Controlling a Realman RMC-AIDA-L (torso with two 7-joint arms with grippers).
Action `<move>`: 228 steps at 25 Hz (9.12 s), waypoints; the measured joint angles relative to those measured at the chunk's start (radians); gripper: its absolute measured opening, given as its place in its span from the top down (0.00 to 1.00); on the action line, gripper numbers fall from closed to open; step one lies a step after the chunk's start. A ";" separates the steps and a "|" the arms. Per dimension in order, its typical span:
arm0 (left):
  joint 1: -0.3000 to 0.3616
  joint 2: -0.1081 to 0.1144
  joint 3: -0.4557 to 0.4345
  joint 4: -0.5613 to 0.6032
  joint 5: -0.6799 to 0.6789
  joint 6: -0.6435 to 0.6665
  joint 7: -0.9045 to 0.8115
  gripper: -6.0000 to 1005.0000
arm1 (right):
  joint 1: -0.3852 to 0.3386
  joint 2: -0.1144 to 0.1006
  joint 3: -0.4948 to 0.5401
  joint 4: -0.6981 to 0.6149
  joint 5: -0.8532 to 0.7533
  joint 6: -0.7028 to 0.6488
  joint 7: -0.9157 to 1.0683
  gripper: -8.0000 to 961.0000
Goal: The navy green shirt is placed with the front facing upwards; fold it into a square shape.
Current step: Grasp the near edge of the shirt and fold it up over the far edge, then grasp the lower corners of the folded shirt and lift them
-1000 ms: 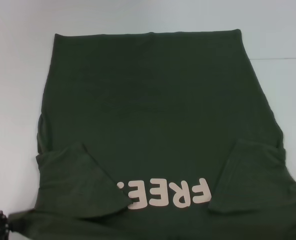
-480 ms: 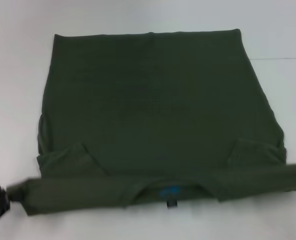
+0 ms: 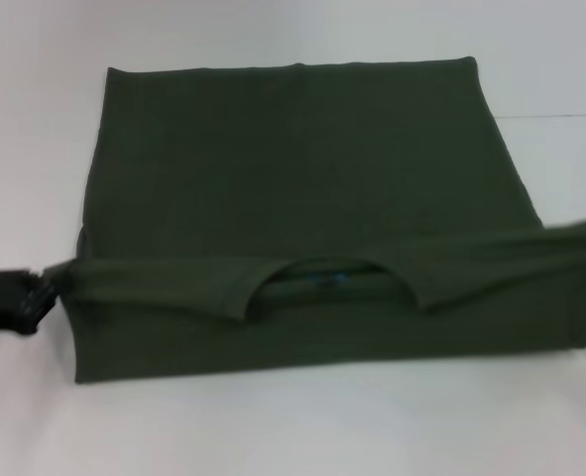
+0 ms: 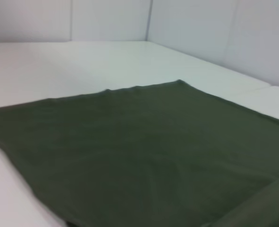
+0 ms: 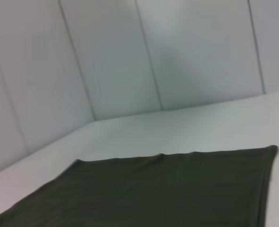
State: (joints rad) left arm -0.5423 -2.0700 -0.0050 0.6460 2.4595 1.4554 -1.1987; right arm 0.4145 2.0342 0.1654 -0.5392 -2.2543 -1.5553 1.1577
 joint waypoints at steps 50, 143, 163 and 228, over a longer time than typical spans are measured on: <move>-0.277 -0.015 0.075 -0.250 -0.163 -0.711 0.061 0.95 | 0.332 0.011 -0.330 0.128 0.174 0.712 0.082 0.96; 0.057 -0.076 0.502 0.150 -0.147 -0.273 -0.551 0.21 | 0.020 0.057 -0.634 0.064 0.437 0.295 0.017 0.26; 0.039 -0.078 0.523 0.115 -0.138 -0.310 -0.513 0.65 | -0.003 0.053 -0.628 0.063 0.437 0.290 0.031 0.26; 0.028 -0.079 0.510 0.128 -0.165 -0.327 -0.478 0.95 | -0.036 0.051 -0.789 0.054 0.436 0.510 0.180 0.75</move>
State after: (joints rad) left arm -0.5146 -2.1490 0.5048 0.7737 2.2948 1.1288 -1.6768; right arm 0.3781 2.0857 -0.6233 -0.4854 -1.8184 -1.0455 1.3379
